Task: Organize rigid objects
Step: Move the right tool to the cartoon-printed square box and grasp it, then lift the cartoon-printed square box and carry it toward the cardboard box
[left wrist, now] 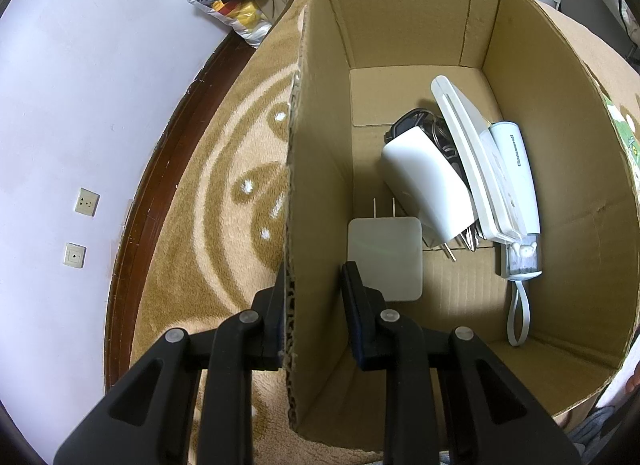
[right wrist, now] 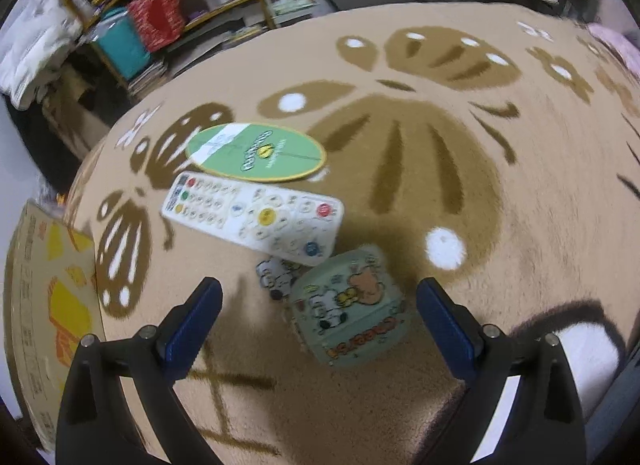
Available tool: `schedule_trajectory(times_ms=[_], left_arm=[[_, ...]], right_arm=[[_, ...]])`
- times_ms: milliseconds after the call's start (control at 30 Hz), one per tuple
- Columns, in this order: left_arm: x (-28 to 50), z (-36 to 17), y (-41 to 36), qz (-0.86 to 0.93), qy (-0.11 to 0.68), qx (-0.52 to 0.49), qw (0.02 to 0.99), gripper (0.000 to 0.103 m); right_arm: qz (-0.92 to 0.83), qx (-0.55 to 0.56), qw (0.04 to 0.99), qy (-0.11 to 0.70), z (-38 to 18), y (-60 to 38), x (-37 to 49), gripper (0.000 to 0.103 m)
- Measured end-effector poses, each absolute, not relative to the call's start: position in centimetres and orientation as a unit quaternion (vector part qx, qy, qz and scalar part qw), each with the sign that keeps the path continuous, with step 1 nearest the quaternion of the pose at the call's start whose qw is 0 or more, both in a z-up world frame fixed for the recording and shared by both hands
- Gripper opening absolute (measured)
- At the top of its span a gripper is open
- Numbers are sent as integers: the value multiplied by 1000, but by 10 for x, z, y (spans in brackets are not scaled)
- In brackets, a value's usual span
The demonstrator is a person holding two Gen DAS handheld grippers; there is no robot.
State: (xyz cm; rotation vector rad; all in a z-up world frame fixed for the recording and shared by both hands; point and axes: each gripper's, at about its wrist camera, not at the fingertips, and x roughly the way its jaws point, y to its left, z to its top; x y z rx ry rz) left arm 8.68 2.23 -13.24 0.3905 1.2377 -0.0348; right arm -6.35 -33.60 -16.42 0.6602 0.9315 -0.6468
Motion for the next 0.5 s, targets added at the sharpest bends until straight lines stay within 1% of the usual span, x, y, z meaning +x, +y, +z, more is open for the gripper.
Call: schedule_trajectory(times_ms=[100,233,400,500], left_arm=[[86,-133,22,-16,576,183,796,24],[84,-133,22,-16,576,184,796,24],[83,-133,22,-16,577,183,796,24],[84,-133,22,-16,577,182,796,24]], right_arm=[[-293,334,787,427,-168,-342,-66,101],[-282,367,774,433,-179,-345,-66,89],[-300,344,770,446,-180,-342,-62,75],[-305,326,769,458,-181,-340,-61,70]])
